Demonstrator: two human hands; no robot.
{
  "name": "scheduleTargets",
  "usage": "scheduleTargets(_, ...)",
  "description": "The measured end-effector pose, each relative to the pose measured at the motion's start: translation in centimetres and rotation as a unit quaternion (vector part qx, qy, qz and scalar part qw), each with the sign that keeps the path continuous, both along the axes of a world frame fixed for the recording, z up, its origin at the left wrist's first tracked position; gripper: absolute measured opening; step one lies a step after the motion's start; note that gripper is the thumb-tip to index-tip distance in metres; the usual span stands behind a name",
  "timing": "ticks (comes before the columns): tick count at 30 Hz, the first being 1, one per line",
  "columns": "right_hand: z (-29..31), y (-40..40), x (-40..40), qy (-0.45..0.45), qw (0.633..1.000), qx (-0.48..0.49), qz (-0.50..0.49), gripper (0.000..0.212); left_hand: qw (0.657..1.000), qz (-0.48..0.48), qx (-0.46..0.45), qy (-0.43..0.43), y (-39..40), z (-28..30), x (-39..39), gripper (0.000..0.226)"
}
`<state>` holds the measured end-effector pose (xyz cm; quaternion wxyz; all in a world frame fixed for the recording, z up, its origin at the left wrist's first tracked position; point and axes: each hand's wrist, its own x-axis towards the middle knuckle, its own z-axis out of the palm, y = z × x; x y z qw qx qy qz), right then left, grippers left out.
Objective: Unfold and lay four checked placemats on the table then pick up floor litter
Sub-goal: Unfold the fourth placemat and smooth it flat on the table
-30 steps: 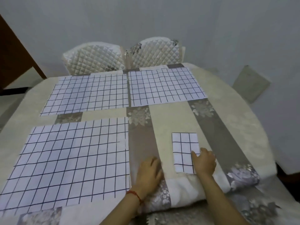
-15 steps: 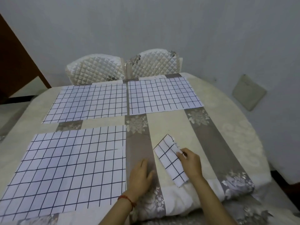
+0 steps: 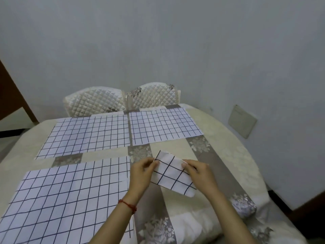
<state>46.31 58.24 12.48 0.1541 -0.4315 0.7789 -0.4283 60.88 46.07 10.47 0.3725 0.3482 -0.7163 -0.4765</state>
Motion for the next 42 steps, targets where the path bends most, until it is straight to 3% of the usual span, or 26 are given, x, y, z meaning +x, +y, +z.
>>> scheduleTargets(8,4.8,0.4,1.9,0.135,0.982,-0.129,-0.027,0.026,0.995,-0.02,-0.059,0.072,0.2,6.5,0.5,0.025)
scheduleTargets(11,5.7,0.2,2.3,0.18,0.968,-0.17,-0.051,0.018,0.993,-0.018,-0.067,0.094,0.0,7.8,0.7,0.023)
scheduleTargets(14,6.1,0.4,1.9,0.127,0.982,-0.131,-0.055,0.003,0.992,-0.008,-0.067,0.107,-0.3,8.6,1.1,0.019)
scheduleTargets(17,6.4,0.8,1.5,0.059,0.991,-0.105,-0.063,0.025,0.991,0.007,-0.069,0.113,-0.9,9.1,1.7,0.02)
scheduleTargets(20,7.3,0.7,1.2,-0.003,0.99,-0.121,-0.066,0.022,0.993,0.025,-0.047,0.101,-1.4,9.2,2.3,0.024)
scheduleTargets(22,8.2,0.3,1.1,-0.013,0.988,-0.135,-0.069,0.018,0.996,0.028,-0.016,0.082,-1.5,9.4,2.4,0.014)
scheduleTargets(24,9.1,-0.3,1.2,0.005,0.989,-0.136,-0.052,0.019,0.999,0.011,-0.035,0.019,-1.3,9.6,2.5,0.046)
scheduleTargets(26,10.2,-0.8,1.5,0.036,0.992,-0.12,-0.019,0.013,0.992,-0.035,-0.118,-0.027,-1.0,10.3,2.2,0.066)
scheduleTargets(29,11.9,-1.3,2.1,0.103,0.991,-0.073,0.045,0.003,0.974,-0.114,-0.192,-0.035,-0.2,11.8,1.2,0.058)
scheduleTargets(33,13.5,-1.3,2.6,0.125,0.987,-0.069,0.074,0.001,0.965,-0.208,-0.153,-0.052,-0.1,13.0,-0.1,0.021)
scheduleTargets(35,13.8,-0.8,2.4,0.102,0.988,-0.093,0.068,0.009,0.964,-0.222,-0.139,-0.049,-0.2,13.2,-0.6,0.007)
scheduleTargets(39,13.6,0.9,0.5,0.048,0.996,-0.075,0.018,0.043,0.973,-0.194,-0.125,-0.031,-0.7,13.8,-1.0,0.023)
scheduleTargets(42,12.3,2.8,-1.6,-0.01,0.999,-0.036,0.006,0.038,0.983,-0.151,-0.105,0.014,-1.7,14.5,-0.8,0.026)
